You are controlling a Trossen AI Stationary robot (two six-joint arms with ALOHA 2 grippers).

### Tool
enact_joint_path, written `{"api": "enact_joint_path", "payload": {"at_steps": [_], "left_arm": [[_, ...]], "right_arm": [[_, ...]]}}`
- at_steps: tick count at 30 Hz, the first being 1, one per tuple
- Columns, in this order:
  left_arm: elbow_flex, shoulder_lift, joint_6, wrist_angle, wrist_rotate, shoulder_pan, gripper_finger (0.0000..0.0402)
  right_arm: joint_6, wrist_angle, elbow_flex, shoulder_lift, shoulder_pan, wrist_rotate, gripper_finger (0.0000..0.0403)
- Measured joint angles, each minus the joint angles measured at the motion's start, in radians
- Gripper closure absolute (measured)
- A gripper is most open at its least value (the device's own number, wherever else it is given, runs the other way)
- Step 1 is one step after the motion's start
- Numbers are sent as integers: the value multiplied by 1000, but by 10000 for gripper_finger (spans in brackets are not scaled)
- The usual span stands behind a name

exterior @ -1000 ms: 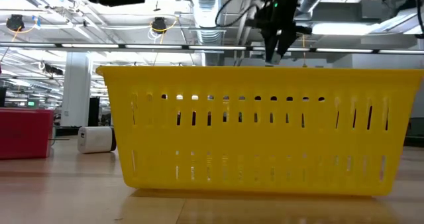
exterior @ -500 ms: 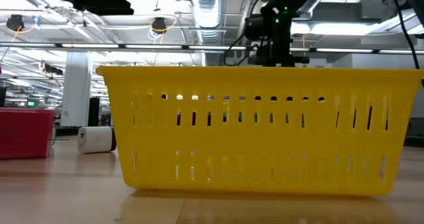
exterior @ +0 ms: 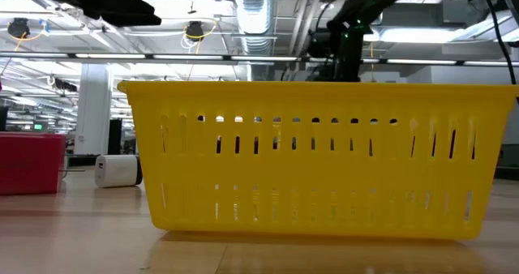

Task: Pick & Place Office items
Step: Put the bottom blue charger adapter into the transparent bin

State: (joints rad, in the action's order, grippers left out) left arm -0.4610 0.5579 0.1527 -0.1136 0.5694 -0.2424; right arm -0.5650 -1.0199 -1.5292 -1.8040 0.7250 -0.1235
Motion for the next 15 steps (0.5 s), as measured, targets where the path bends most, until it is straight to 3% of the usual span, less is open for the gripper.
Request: {"api": "enact_joint_path", "payload": {"at_steps": [9, 15], "left_arm": [[0, 0, -3, 1, 0, 0, 73], [0, 0, 35, 43, 1, 0, 73]], "right_arm": [[-38, 204, 264, 87, 90, 69, 284], [-80, 249, 309, 89, 121, 105, 284]]}}
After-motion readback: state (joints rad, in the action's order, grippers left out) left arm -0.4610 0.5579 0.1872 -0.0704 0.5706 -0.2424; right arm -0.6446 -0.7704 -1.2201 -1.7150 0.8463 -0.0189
